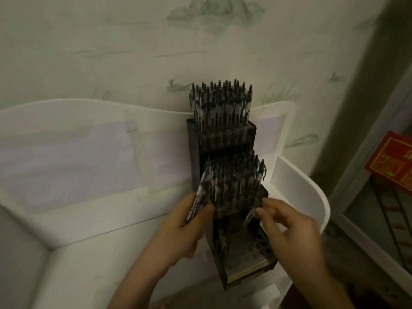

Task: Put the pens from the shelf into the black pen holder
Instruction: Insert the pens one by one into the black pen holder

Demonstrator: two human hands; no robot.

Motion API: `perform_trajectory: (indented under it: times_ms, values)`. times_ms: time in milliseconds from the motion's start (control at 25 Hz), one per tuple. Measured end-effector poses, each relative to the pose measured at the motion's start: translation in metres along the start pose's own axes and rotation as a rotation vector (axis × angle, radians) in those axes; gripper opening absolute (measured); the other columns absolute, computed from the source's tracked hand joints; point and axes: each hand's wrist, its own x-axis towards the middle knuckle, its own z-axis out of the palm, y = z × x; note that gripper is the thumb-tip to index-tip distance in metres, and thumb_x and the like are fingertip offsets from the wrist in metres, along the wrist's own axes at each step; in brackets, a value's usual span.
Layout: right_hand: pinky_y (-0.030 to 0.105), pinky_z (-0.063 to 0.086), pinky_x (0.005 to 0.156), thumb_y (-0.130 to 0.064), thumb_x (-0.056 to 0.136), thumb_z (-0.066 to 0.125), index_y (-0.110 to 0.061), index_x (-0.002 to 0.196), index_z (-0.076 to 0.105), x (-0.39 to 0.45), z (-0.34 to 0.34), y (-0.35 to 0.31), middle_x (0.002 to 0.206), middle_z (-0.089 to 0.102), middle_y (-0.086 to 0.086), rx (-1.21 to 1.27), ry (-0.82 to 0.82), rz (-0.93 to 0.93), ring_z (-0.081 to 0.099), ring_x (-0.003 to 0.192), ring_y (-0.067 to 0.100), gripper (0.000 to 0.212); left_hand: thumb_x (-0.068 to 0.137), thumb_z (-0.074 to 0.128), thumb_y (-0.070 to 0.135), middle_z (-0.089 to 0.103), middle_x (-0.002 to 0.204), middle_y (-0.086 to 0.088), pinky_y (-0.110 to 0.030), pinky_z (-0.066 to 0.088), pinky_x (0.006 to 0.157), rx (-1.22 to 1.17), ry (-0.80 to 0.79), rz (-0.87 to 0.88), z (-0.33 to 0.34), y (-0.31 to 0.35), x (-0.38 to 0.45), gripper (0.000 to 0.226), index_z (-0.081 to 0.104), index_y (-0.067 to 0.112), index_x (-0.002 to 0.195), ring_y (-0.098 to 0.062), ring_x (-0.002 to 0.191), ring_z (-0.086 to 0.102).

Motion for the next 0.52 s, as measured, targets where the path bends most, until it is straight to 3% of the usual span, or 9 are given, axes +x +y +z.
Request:
perform_trajectory:
  times_ms: [120,280,400,520]
  values:
    - [-0.010,0.033,0.074,-0.017,0.082,0.070,-0.012,0.098,0.074,0.002,0.019,0.027,0.081,0.059,-0.033,-0.040,-0.004,-0.087,0.054,0.081,-0.026,0.018,0.098,0.048,0.028,0.040,0.048,0.008,-0.021,0.031,0.037,-0.052,0.035,-0.023,0.009,0.001,0.001,0.013,0.057,0.020,0.105,-0.009,0.037,0.033]
    - [-0.005,0.039,0.078,-0.027,0.083,0.063,-0.010,0.107,0.072,0.007,0.035,0.060,0.092,0.069,-0.013,-0.023,-0.101,-0.125,0.059,0.088,-0.008,0.030,0.099,0.049,0.022,0.035,0.049,0.007,-0.019,0.027,0.037,-0.091,0.040,-0.065,0.020,0.003,0.002,0.013,0.052,0.011,0.104,-0.009,0.038,0.029]
    - [-0.003,0.042,0.074,-0.027,0.085,0.064,-0.014,0.109,0.073,0.009,0.041,0.077,0.088,0.072,-0.010,-0.017,-0.156,-0.118,0.063,0.076,-0.001,0.028,0.097,0.053,0.021,0.034,0.050,0.007,-0.020,0.026,0.037,-0.138,0.038,-0.114,0.026,0.004,0.004,0.009,0.051,0.013,0.097,-0.009,0.040,0.027]
    - [-0.003,0.041,0.066,-0.019,0.086,0.070,-0.018,0.103,0.073,0.010,0.050,0.088,0.082,0.070,-0.013,-0.044,-0.235,-0.076,0.063,0.069,0.002,0.018,0.092,0.056,0.031,0.032,0.055,0.003,-0.021,0.023,0.040,-0.226,-0.010,-0.145,0.030,0.004,0.007,0.023,0.047,0.010,0.094,-0.009,0.042,0.026]
